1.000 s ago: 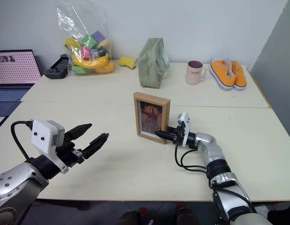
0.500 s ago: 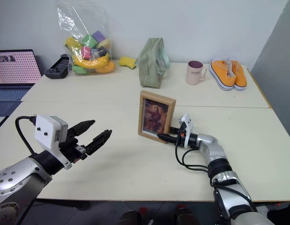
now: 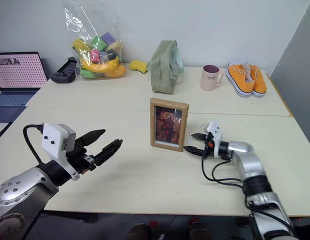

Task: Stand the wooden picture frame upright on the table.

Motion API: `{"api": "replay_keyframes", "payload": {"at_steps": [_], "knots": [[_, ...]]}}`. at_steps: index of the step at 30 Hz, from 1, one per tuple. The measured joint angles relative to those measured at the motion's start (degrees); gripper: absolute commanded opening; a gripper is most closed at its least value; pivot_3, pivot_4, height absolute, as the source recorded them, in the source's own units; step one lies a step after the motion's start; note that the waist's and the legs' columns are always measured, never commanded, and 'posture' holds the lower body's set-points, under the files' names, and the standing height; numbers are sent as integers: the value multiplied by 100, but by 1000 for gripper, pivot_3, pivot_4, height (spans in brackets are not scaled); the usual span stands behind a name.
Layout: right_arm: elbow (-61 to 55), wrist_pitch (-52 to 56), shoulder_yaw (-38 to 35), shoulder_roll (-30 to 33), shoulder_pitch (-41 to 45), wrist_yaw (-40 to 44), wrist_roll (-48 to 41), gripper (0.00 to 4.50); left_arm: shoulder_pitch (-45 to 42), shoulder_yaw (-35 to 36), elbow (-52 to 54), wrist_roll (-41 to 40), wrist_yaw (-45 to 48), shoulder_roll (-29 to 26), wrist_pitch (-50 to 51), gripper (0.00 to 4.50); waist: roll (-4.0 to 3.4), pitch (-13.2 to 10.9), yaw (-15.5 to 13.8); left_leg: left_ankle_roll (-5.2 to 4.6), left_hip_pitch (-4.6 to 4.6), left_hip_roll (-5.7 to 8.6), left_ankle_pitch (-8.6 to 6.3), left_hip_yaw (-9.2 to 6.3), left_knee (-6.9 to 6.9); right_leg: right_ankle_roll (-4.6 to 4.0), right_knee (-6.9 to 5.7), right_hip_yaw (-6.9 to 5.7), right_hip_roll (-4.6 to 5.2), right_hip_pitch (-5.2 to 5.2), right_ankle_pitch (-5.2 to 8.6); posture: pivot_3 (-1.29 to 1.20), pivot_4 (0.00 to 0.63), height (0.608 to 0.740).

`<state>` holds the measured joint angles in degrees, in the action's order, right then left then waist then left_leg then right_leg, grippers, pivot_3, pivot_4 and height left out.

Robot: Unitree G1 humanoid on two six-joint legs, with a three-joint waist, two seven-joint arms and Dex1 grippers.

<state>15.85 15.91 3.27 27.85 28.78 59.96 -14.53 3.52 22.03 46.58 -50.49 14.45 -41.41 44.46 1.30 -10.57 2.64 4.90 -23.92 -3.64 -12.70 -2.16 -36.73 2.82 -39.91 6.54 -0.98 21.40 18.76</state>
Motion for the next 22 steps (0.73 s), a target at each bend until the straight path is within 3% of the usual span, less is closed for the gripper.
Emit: {"api": "replay_keyframes", "payload": {"at_steps": [2,6,12,22], "knots": [[-1144,521,-263,572,-561,-108,-109,3895,-67,-107,-69,4,132,1,-5,3579,-5,-3,1,0,-1,1,0,0,0,3,1,3,0,2,2,0,150,740],[-2560,1378,-739,999,-1120,-331,-542,3895,-267,-296,-301,32,287,4,-8,3579,-5,-3,23,-1,1,-2,0,0,0,6,0,6,-4,0,4,0,150,740],[-4460,2399,-1320,1176,-1873,-865,-1341,3895,-751,-480,-735,31,666,9,-38,3579,-4,-4,12,-1,-1,1,0,0,1,9,4,6,-3,0,7,0,150,740],[-4649,2611,-1406,1144,-1857,-1426,-1585,3895,-877,-477,-888,-50,862,28,-46,3579,-1,-5,23,-1,-2,1,-1,2,1,10,7,8,-3,1,7,0,150,740]]}}
